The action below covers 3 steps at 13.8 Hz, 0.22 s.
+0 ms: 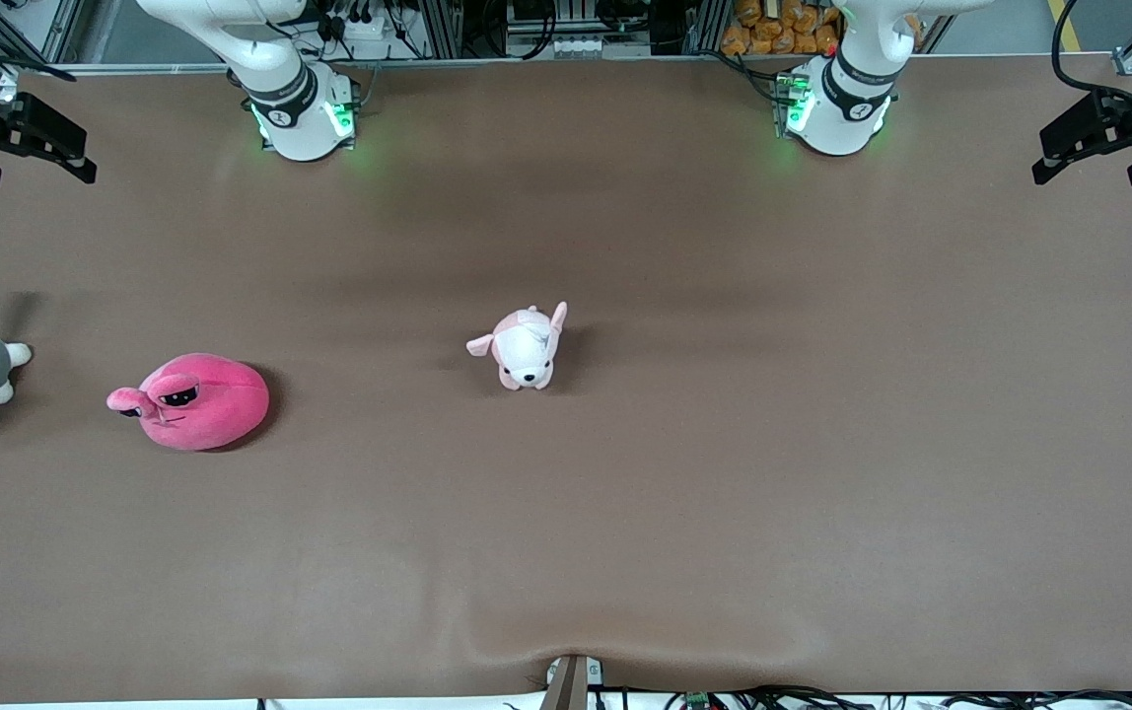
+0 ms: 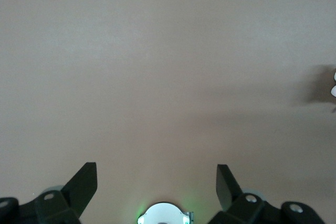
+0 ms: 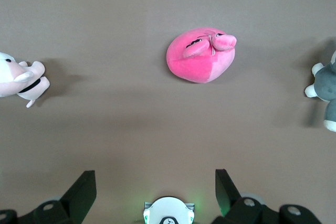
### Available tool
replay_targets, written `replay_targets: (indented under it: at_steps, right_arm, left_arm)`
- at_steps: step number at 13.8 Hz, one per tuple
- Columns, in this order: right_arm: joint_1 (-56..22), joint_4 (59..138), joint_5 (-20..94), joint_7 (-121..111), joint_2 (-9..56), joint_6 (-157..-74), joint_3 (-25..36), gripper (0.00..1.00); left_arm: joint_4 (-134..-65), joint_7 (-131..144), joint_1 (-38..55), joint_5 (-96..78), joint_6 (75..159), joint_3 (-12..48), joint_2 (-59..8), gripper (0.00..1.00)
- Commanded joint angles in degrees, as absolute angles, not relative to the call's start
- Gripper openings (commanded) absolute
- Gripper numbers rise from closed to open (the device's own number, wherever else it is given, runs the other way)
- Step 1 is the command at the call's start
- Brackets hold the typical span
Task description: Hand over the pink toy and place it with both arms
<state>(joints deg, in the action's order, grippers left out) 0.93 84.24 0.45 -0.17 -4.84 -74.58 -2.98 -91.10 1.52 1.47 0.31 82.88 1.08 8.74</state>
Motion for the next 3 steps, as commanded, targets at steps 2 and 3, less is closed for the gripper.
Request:
replay_targets:
  at_steps: [2, 3]
  right_arm:
    - [2.4, 84.0, -0.4, -0.5, -5.1, -74.3, -3.4, 1.0]
    - [2.4, 84.0, -0.4, -0.5, -5.1, -74.3, -3.4, 1.0]
  left_arm:
    - [-89.6, 0.5, 1.5, 0.4, 81.2, 0.9, 8.3, 1.0]
    - [-89.6, 0.6, 1.5, 0.5, 81.2, 0.9, 8.3, 1.0]
